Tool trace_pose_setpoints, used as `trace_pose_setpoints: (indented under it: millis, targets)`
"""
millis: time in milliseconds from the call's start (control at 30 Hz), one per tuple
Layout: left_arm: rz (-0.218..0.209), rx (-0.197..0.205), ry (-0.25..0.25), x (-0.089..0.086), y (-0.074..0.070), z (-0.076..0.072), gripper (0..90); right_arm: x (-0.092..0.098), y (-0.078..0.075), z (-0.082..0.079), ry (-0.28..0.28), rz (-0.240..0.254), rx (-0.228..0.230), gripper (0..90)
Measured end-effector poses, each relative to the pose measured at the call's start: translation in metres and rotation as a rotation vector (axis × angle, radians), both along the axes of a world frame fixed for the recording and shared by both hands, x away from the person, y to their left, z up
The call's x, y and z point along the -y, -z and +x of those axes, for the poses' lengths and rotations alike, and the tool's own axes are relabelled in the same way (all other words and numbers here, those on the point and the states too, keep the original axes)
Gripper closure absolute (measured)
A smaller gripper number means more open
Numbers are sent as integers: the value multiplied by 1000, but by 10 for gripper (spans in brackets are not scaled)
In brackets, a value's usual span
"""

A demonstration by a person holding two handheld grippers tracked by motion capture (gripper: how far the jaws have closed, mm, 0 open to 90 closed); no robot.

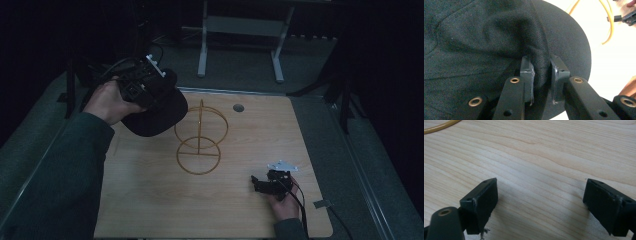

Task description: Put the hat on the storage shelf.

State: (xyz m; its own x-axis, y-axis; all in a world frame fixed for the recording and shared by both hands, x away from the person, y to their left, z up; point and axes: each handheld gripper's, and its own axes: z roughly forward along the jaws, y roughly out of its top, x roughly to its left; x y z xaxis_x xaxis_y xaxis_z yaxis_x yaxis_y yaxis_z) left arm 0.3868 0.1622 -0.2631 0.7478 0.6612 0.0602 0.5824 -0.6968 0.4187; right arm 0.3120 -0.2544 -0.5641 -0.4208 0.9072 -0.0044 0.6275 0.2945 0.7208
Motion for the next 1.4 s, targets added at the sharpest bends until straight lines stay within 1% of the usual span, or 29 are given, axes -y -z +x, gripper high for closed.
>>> trace_pose_setpoints:
  millis: [33,133,367,500,567,800,900,1033,1233,1400]
  targets:
    - [5,1,5,1,-1,0,753,0,0,0,0,0,0,125]
    - [-10,3,10,3,-3,-1,753,0,0,0,0,0,0,125]
    - [-8,10,26,8,-8,-1,752,0,0,0,-1,0,0,125]
    - [-16,15,40,11,-9,-1,752,0,0,0,0,0,1,125]
    - [-26,17,38,14,-10,-2,752,0,0,0,0,0,0,125]
    - [-26,27,56,21,-13,-3,752,0,0,0,0,-1,0,125]
    - [-18,27,66,25,-15,-4,752,0,0,0,0,-1,1,125]
    - [-23,31,78,27,-16,-5,752,0,0,0,0,-1,1,125]
    - [-33,33,82,30,-17,-6,752,0,0,0,0,-1,1,125]
    - [-24,35,89,34,-17,-6,751,0,0,0,0,-1,1,125]
